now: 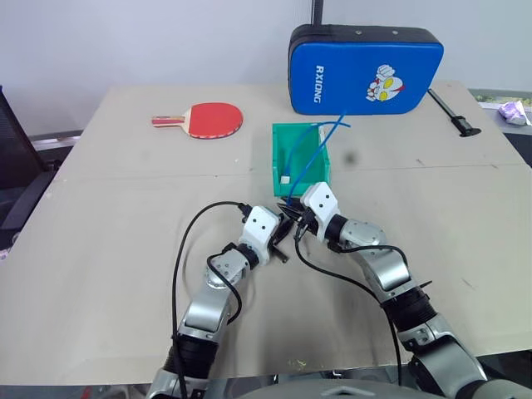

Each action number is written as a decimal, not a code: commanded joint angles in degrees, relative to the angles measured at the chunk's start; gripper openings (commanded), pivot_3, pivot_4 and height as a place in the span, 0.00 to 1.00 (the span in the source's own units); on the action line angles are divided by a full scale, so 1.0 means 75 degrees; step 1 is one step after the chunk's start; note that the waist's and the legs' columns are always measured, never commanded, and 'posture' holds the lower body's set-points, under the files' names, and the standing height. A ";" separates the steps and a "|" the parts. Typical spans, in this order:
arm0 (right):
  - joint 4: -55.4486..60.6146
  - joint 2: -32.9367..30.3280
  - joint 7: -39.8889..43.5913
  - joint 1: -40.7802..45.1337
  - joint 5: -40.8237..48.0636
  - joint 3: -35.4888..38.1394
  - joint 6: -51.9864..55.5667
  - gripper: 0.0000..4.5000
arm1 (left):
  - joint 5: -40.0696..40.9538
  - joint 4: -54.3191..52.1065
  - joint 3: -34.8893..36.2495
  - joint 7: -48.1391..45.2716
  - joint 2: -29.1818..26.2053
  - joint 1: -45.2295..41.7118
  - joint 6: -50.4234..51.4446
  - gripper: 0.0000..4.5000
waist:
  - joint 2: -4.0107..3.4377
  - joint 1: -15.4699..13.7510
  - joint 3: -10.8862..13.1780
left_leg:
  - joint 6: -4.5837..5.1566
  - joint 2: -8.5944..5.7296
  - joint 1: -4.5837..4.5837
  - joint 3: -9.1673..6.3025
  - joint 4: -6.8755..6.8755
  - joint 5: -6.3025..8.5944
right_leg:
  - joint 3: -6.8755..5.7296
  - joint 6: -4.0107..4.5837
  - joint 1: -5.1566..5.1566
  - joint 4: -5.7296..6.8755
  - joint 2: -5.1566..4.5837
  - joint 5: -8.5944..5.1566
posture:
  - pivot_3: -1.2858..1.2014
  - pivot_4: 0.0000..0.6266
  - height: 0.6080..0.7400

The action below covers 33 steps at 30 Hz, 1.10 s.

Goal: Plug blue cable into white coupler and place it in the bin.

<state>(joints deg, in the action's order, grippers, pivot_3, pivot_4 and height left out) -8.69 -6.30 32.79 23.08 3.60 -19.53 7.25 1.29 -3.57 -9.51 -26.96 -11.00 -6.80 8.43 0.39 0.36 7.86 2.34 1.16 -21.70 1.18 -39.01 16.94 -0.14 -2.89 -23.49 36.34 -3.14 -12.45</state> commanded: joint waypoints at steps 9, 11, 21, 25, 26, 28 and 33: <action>-0.0090 -0.0044 -0.0039 -0.0137 0.0340 0.0630 0.0130 0.00 | 0.0409 -0.0756 0.0138 -0.0333 -0.0118 -0.0147 -0.0519 0.76 | -0.0009 0.0009 -0.0022 | 0.0000 0.0000 -0.0004 -0.0002 -0.0001 0.0000 | 0.0003 0.0001 -0.0002 -0.0002 0.0000 -0.0001 | 0.52 0.24 0.91; 0.0397 -0.0122 0.0094 0.0073 0.0676 0.0837 0.0492 0.00 | 0.0491 -0.1114 0.0230 -0.0578 -0.0480 0.0004 -0.0330 0.88 | -0.0008 0.0010 -0.0019 | 0.0000 0.0000 -0.0006 -0.0006 -0.0003 -0.0001 | 0.0002 0.0002 -0.0004 0.0001 0.0001 -0.0001 | 0.52 0.24 0.91; 0.0554 -0.0151 0.0354 0.2644 0.2566 0.2340 0.2708 0.00 | 0.3337 -0.3276 0.2449 -0.1284 -0.2841 -0.1088 0.3808 0.88 | 0.0026 0.0094 0.0073 | 0.0000 0.0011 -0.0028 -0.0013 0.0000 -0.0001 | -0.0003 0.0003 -0.0036 0.0017 0.0010 -0.0001 | 0.52 0.24 0.91; -0.1566 -0.0096 0.0439 0.3889 0.2249 0.2523 0.2320 0.00 | 0.3889 -0.3403 0.2888 -0.1015 -0.3315 -0.1813 0.4860 0.88 | 0.0031 0.0075 0.0075 | -0.0001 0.0010 -0.0018 -0.0018 0.0009 -0.0001 | -0.0003 0.0004 -0.0035 0.0021 0.0024 -0.0002 | 0.52 0.24 0.91; -0.2154 -0.0040 0.0393 0.4230 0.2164 0.2556 0.2197 0.00 | 0.4022 -0.3461 0.2945 -0.0974 -0.3395 -0.1934 0.5083 0.88 | 0.0032 0.0056 0.0075 | -0.0002 0.0007 -0.0021 -0.0017 0.0011 -0.0002 | -0.0003 0.0003 -0.0029 0.0010 0.0022 -0.0002 | 0.52 0.24 0.91; -0.3010 0.0033 0.0314 0.4712 0.2033 0.2615 0.1982 0.00 | 0.4199 -0.3547 0.2988 -0.0880 -0.3483 -0.2084 0.5374 0.88 | 0.0037 0.0073 0.0085 | -0.0034 0.0002 -0.0030 -0.0005 0.0020 -0.0020 | 0.0002 0.0001 -0.0031 -0.0015 0.0014 -0.0001 | 0.52 0.24 0.91; -0.4496 0.0088 0.0107 0.5596 0.1753 0.2769 0.1457 0.36 | 0.4551 -0.3745 0.3051 -0.0612 -0.3538 -0.2265 0.5825 0.89 | 0.0045 0.0085 0.0099 | -0.0043 -0.0001 -0.0102 -0.0007 0.0027 -0.0024 | -0.0004 -0.0004 -0.0079 -0.0046 0.0005 0.0002 | 0.52 0.24 0.91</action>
<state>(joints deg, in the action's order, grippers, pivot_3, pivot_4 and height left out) -42.98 -5.60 34.03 62.84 16.68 -0.52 20.45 34.25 -29.00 12.14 -31.98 -36.73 -23.05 51.95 0.73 1.00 8.60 2.01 1.15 -22.58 1.12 -38.76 16.75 -0.19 -2.93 -24.19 36.01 -3.10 -12.43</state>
